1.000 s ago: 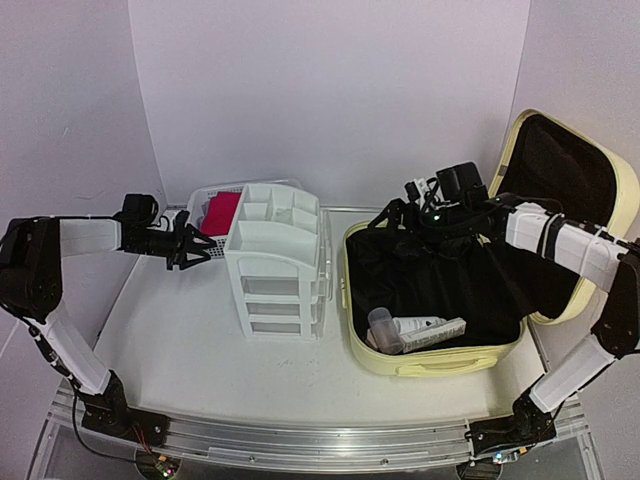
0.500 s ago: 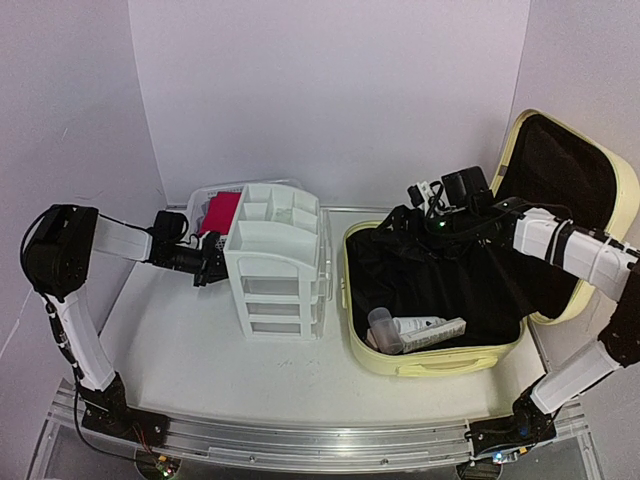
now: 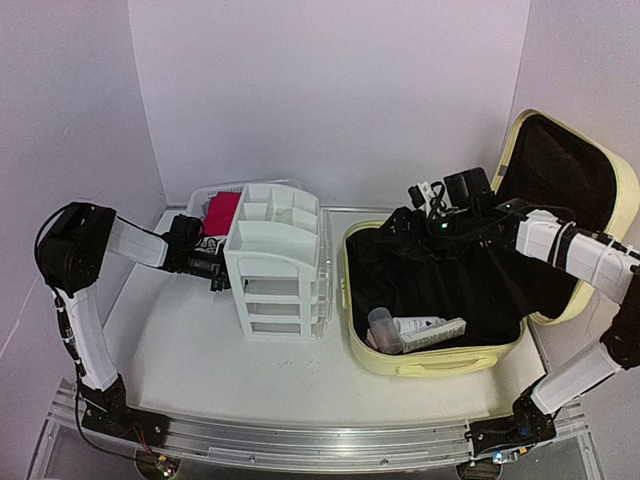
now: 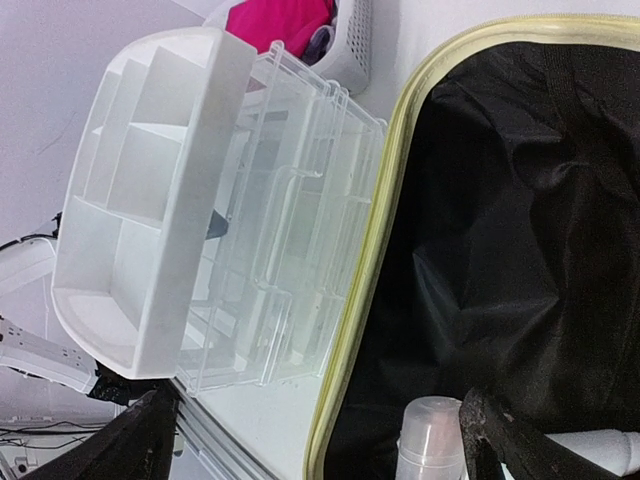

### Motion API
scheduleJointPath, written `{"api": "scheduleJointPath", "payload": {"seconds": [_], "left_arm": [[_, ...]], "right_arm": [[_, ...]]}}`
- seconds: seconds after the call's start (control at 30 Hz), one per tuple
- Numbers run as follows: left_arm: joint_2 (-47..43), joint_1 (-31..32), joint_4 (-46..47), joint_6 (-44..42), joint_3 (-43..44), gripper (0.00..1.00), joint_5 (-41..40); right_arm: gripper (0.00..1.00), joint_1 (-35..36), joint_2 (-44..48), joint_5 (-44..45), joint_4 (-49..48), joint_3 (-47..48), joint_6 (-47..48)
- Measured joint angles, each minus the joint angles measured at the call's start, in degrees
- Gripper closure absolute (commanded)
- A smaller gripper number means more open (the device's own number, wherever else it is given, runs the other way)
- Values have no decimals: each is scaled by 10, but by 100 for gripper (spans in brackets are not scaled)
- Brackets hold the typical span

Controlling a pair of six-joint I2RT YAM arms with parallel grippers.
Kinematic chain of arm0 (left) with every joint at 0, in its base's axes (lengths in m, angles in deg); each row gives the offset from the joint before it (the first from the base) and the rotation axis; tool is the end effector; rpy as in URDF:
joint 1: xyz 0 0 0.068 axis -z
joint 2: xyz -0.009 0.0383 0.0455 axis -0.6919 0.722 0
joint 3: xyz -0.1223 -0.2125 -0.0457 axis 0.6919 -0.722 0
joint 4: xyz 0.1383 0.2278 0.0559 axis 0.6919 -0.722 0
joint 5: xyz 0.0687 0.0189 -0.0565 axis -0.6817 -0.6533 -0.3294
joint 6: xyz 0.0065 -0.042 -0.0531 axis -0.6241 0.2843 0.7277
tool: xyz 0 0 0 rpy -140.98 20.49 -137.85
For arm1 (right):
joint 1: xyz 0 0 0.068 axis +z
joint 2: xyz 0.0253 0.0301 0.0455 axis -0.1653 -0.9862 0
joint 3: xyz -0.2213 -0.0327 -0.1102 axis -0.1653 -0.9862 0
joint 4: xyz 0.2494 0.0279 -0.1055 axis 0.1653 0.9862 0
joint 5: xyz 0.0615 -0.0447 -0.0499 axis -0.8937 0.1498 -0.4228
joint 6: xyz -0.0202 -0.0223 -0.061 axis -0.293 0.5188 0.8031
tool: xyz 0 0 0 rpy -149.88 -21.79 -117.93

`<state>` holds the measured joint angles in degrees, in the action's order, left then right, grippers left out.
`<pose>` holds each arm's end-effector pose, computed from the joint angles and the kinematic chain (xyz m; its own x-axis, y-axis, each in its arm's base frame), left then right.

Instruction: Open, take out, and arrange the luggage

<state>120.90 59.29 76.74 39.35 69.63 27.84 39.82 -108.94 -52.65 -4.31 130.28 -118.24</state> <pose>0.3461 -0.1484 0.1056 -0.9865 0.0318 -0.1608 0.1633 0.2715 -0.9485 0.2850 0.1932 0.2619 -0.8700 0.0857 -0.4855 -0.3000 0.6895 0.6593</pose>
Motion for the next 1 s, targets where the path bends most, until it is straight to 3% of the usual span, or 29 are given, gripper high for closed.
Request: {"api": "scheduleJointPath", "payload": {"seconds": [0.27, 0.43, 0.57, 1.0], "left_arm": [[-5, -6, 13, 0, -18, 82, -7], [-63, -75, 16, 1, -91, 83, -37], [-66, -112, 18, 3, -101, 86, -68], [16, -23, 26, 1, -49, 88, -67]], "right_arm": [[2, 0, 1, 0, 1, -21, 2], [2, 0, 20, 1, 1, -37, 2], [2, 0, 36, 3, 3, -50, 2], [2, 0, 41, 4, 3, -51, 2]]}}
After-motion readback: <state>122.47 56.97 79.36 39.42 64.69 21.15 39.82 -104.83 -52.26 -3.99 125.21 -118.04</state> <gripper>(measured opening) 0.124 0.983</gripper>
